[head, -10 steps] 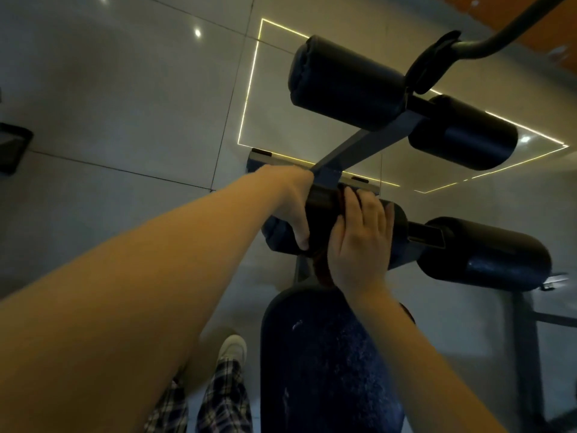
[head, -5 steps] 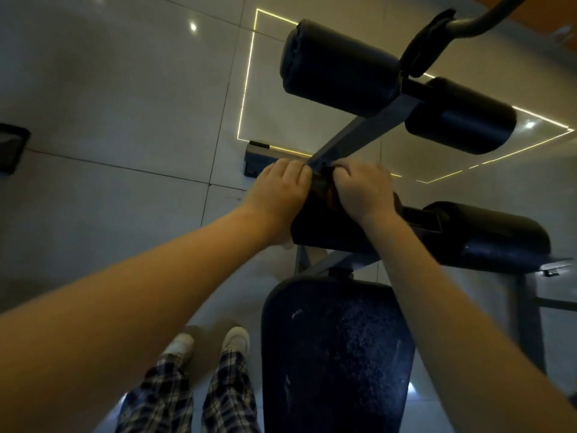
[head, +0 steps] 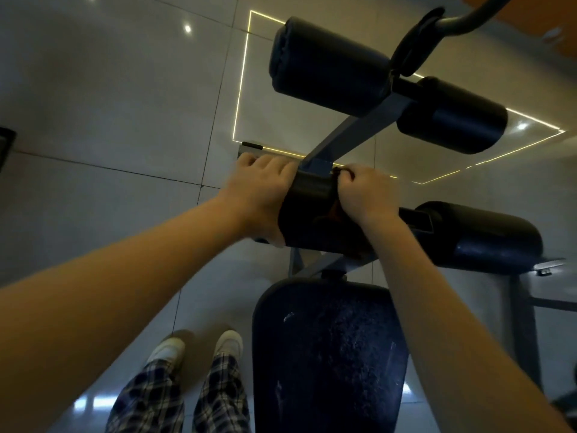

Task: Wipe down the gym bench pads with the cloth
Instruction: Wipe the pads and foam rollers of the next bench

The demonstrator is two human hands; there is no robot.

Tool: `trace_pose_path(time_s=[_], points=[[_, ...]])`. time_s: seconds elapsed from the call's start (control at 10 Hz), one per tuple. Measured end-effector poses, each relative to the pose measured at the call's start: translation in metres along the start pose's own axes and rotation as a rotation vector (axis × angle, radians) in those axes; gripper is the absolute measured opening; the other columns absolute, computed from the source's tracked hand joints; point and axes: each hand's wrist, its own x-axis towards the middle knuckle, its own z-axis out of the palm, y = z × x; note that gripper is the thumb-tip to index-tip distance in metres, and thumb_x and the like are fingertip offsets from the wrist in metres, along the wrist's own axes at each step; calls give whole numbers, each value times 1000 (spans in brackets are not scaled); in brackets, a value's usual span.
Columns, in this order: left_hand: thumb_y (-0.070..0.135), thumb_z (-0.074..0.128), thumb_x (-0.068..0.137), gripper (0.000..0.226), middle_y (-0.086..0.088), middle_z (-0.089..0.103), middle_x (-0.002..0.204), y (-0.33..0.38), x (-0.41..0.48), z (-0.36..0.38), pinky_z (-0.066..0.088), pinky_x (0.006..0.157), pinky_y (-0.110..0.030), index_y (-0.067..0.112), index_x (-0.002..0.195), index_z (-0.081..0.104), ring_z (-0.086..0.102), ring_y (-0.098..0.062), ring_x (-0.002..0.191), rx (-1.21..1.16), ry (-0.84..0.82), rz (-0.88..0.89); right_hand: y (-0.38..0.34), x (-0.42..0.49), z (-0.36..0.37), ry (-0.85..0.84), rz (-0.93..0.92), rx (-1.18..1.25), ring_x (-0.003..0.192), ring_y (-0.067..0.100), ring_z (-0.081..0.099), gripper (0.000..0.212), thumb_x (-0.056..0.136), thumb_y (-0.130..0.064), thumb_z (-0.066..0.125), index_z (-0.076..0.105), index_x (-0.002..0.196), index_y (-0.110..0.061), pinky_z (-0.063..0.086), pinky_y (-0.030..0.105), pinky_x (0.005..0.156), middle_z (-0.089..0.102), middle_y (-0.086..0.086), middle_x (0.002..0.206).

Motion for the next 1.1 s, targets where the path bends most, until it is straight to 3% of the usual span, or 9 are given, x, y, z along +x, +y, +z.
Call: trace_pose_path(time_s=[0.1, 0.2, 0.3, 0.4, 0.5, 0.6, 0.8, 1.0, 1.1], points=[[33, 92, 53, 98, -26, 57, 130, 14, -26, 35, 47, 98, -55, -6, 132, 49, 53, -45, 121, 120, 326, 31, -11, 27, -18, -325, 214, 76, 71, 24, 55, 25, 97, -21, 41, 53, 76, -16, 40, 28, 60, 51, 0, 71], [26, 90, 58, 95, -28, 54, 134, 21, -29, 49, 44, 104, -57, -7, 135, 45, 49, -45, 126, 202, 364, 13, -19, 41, -14, -396, 297, 230, 55, 15, 51, 31, 98, -13, 44, 44, 67, -15, 42, 23, 49, 50, 2, 66], [26, 93, 50, 101, -31, 54, 130, 16, -24, 45, 43, 102, -59, -11, 132, 47, 46, -47, 124, 133, 344, 42, -16, 40, -11, -273, 244, 213, 70, 21, 55, 30, 97, -19, 43, 45, 66, -20, 53, 32, 73, 49, -1, 69], [34, 96, 48, 112, -25, 49, 135, 14, -10, 13, 38, 107, -53, -5, 138, 42, 44, -43, 128, 15, 75, -5, 1, 2, 1, 10, -62, 50, 83, 19, 56, 30, 97, -29, 36, 62, 83, -21, 41, 44, 99, 60, -5, 80], [42, 94, 52, 96, 0, 49, 124, 2, 15, -19, 44, 101, -40, 21, 129, 40, 45, -25, 122, -210, -307, -107, 22, -57, 38, 444, -218, 87, 128, 24, 49, 39, 101, -25, 34, 61, 125, -10, 28, 50, 115, 60, 7, 131], [36, 94, 53, 71, 10, 54, 100, -14, 39, -30, 49, 87, -34, 31, 103, 44, 53, -17, 100, -451, -586, -153, 41, -84, 69, 560, -263, 118, 145, 29, 27, 41, 105, -23, 33, 46, 140, -7, 15, 48, 121, 41, 14, 150], [52, 85, 34, 91, -1, 60, 107, -19, 52, -36, 49, 82, -32, 21, 113, 53, 57, -21, 100, -517, -682, -230, 27, -50, 45, 603, -125, 76, 128, 26, 51, 39, 99, -25, 36, 60, 125, -9, 17, 44, 120, 61, 9, 128], [39, 92, 57, 92, -2, 51, 126, -6, 17, -20, 41, 101, -42, 21, 133, 43, 48, -24, 116, -367, -383, -187, 19, 25, -7, -170, 165, 47, 81, 21, 55, 28, 94, -23, 41, 63, 105, -12, 43, 36, 72, 59, 3, 87], [44, 91, 51, 109, -21, 49, 137, 4, -15, 14, 39, 101, -56, 2, 138, 41, 47, -41, 126, -42, 95, -9, 15, 54, -12, -373, 218, 50, 78, 20, 53, 32, 95, -17, 44, 61, 119, -2, 47, 34, 72, 59, 7, 91]])
